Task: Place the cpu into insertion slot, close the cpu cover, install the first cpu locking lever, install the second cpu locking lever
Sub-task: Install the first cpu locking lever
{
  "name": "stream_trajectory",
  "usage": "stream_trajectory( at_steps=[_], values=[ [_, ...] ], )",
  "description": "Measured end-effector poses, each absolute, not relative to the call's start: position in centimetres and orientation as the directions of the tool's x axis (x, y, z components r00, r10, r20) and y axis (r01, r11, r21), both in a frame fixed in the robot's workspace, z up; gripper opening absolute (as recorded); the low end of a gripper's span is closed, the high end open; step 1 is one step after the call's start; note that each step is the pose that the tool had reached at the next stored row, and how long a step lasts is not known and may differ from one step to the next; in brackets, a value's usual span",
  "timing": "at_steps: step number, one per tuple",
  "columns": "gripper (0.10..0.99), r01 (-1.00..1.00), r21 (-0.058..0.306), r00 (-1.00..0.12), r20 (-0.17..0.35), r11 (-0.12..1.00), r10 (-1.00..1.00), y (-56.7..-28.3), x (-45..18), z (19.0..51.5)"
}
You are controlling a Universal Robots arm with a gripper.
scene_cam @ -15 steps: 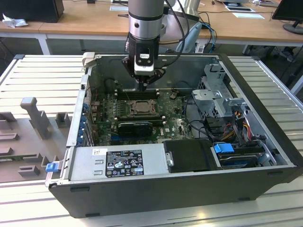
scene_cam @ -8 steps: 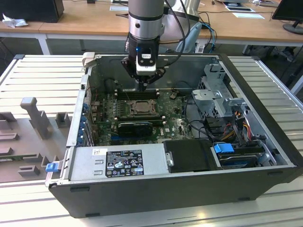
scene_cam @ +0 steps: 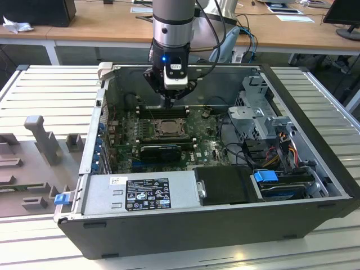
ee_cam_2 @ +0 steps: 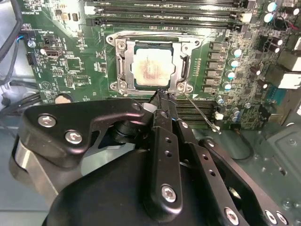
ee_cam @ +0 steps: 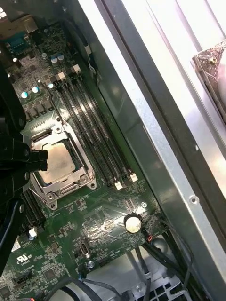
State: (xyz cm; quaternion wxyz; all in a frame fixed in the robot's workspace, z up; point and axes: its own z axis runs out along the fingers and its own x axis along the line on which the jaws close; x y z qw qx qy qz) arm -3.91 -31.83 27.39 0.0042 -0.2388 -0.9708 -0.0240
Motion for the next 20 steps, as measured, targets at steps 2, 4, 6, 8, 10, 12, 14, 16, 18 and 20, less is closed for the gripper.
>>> stream_trajectory(
  at_steps=[2,4,6,8,10,12,14,16,18,20],
  values=[
    [0.106,0.448,0.045,-0.894,0.019,0.893,0.447,-31.83,-3.91,27.39],
    [0.106,0.421,0.045,-0.907,0.019,0.906,0.420,-31.83,-3.91,27.38],
    [0.106,0.397,0.045,-0.918,0.019,0.917,0.397,-31.83,-3.91,27.38],
    [0.106,0.371,0.045,-0.929,0.019,0.928,0.370,-31.84,-3.91,27.39],
    [0.106,0.330,0.045,-0.944,0.019,0.943,0.330,-31.84,-3.91,27.38],
    [0.106,0.293,0.045,-0.956,0.019,0.955,0.293,-31.84,-3.91,27.38],
    [0.106,0.263,0.045,-0.965,0.019,0.964,0.263,-31.84,-3.91,27.38],
    [0.106,0.231,0.045,-0.973,0.019,0.972,0.231,-31.84,-3.91,27.38],
    [0.106,0.185,0.045,-0.983,0.019,0.982,0.184,-31.83,-3.91,27.37],
    [0.106,0.143,0.045,-0.990,0.019,0.989,0.142,-31.83,-3.91,27.36]
  ],
)
